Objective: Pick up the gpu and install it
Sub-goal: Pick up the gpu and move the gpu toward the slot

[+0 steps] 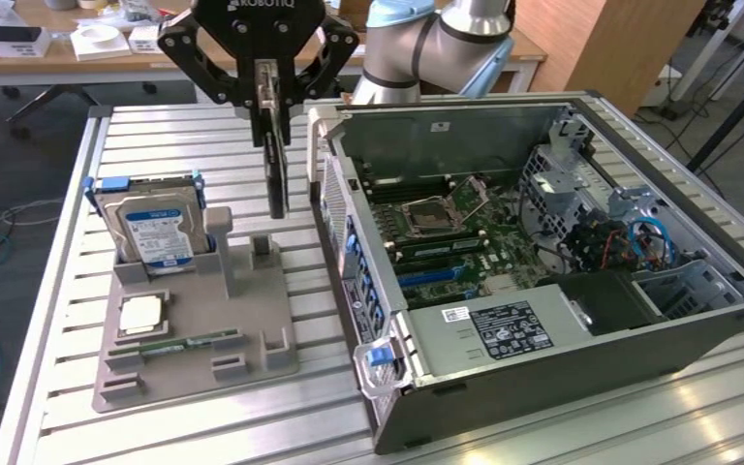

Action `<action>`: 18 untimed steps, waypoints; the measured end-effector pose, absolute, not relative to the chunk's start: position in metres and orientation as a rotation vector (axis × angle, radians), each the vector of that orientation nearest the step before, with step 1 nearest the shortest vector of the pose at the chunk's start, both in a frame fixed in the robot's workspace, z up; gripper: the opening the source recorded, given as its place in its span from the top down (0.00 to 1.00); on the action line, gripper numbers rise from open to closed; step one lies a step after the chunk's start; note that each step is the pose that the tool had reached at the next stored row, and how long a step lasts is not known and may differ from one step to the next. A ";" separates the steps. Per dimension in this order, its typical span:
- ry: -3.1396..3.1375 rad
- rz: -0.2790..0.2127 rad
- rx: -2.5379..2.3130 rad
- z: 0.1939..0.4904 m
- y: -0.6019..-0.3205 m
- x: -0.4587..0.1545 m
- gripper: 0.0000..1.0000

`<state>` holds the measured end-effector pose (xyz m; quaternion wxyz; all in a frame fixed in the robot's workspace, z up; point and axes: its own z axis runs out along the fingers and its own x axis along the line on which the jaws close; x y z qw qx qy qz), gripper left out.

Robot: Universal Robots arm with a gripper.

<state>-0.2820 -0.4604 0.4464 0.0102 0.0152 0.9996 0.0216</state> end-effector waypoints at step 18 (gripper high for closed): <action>3.120 0.070 0.048 0.446 -0.460 -0.256 0.74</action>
